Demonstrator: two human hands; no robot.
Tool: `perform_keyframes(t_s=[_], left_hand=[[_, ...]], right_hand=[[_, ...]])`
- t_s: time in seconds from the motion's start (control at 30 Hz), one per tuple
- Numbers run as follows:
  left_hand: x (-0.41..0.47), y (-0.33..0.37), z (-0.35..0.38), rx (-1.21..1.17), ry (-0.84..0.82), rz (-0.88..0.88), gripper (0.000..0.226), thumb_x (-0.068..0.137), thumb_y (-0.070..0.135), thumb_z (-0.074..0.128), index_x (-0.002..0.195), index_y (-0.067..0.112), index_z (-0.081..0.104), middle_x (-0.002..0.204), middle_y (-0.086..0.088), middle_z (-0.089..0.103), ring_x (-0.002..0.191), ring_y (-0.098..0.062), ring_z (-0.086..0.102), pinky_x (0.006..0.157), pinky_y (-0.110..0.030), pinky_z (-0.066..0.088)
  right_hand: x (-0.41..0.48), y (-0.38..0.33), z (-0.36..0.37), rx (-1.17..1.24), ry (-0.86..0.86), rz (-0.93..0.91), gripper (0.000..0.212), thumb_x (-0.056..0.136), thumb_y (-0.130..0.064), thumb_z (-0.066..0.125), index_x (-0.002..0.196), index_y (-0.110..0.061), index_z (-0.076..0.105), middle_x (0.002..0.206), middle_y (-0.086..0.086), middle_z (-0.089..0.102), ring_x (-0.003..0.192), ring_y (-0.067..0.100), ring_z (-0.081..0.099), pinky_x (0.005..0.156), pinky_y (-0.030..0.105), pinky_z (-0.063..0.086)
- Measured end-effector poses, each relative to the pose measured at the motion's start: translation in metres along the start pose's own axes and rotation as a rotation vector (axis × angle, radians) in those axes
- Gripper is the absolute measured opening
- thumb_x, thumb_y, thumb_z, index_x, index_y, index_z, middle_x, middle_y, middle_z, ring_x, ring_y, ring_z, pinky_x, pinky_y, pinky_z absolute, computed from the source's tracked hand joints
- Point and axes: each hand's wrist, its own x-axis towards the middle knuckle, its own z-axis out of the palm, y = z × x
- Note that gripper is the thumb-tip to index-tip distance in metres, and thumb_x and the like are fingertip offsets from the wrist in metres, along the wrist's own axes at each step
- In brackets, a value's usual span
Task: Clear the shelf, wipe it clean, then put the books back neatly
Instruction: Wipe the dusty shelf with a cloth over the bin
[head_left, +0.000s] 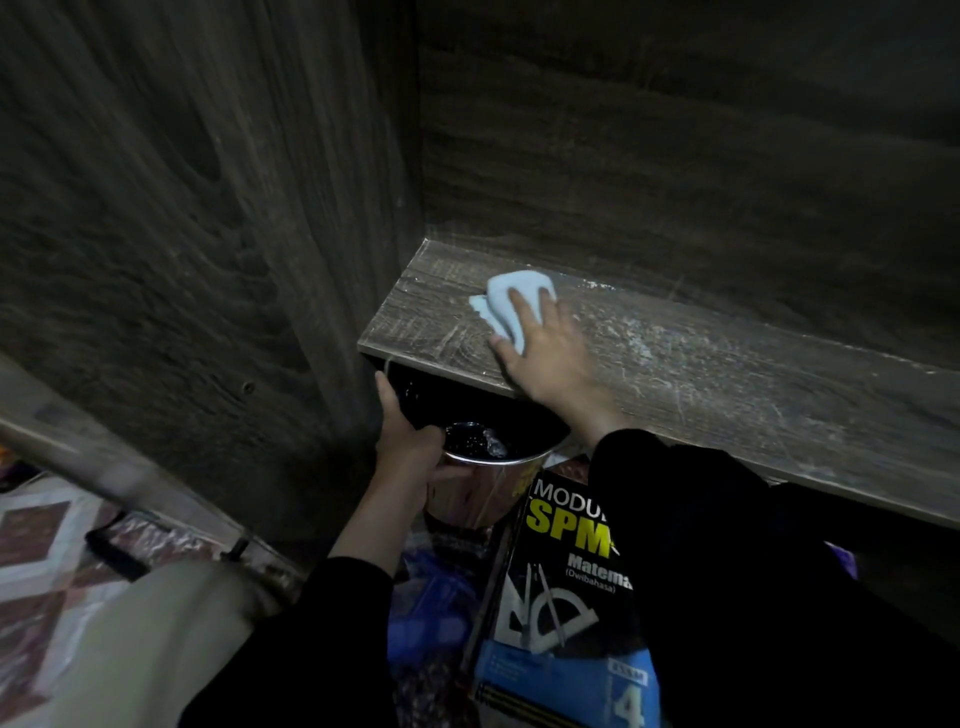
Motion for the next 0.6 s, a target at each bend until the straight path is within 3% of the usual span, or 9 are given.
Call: perform_keyframes(t_s=[0.2,0.33,0.4,0.5,0.6], left_hand=[[0.001,-0.002,0.000,0.027,0.016,0.020,0.092,0.089,-0.007,0.040,0.146,0.050,-0.003,0.152,-0.002,0.030,0.105,-0.029,0.056,0.063,-0.045,0.058],[0.000,-0.002,0.002,0.033,0.005,0.028,0.088,0.091,-0.002,0.042,0.147,0.048,-0.005,0.150,-0.004,0.033,0.101,-0.027,0.059,0.055,-0.038,0.058],[0.000,-0.003,0.003,0.018,0.001,0.027,0.089,0.091,-0.006,0.039,0.147,0.047,-0.005,0.151,-0.004,0.031,0.098,-0.027,0.058,0.051,-0.037,0.058],[0.003,-0.005,0.004,-0.006,0.001,0.029,0.091,0.090,-0.010,0.038,0.147,0.047,-0.004,0.152,-0.002,0.031,0.098,-0.031,0.060,0.047,-0.037,0.057],[0.009,-0.009,0.003,-0.007,-0.005,0.034,0.095,0.088,-0.015,0.037,0.148,0.046,-0.004,0.152,-0.002,0.033,0.104,-0.037,0.059,0.044,-0.036,0.056]], right_hand=[[-0.033,-0.027,0.015,-0.028,-0.025,-0.305,0.058,0.097,-0.030,0.047,0.150,-0.035,0.022,0.159,0.010,0.011,0.144,0.031,0.013,0.112,0.040,0.021],[-0.043,-0.022,0.007,0.058,-0.001,-0.415,0.063,0.085,-0.006,0.055,0.143,-0.026,0.040,0.149,0.013,0.036,0.133,0.033,0.031,0.105,0.043,0.035],[-0.045,-0.016,-0.003,0.374,0.053,-0.372,0.056,0.083,-0.006,0.059,0.136,-0.020,0.051,0.137,0.010,0.052,0.125,0.027,0.046,0.103,0.034,0.038],[-0.048,0.003,-0.021,0.708,0.201,-0.165,0.053,0.083,-0.006,0.067,0.133,-0.015,0.054,0.135,0.005,0.056,0.116,0.010,0.051,0.092,0.002,0.031],[-0.050,0.048,-0.036,0.807,0.432,0.031,0.050,0.083,-0.009,0.065,0.133,-0.011,0.054,0.134,0.007,0.056,0.118,0.011,0.050,0.092,0.002,0.031]])
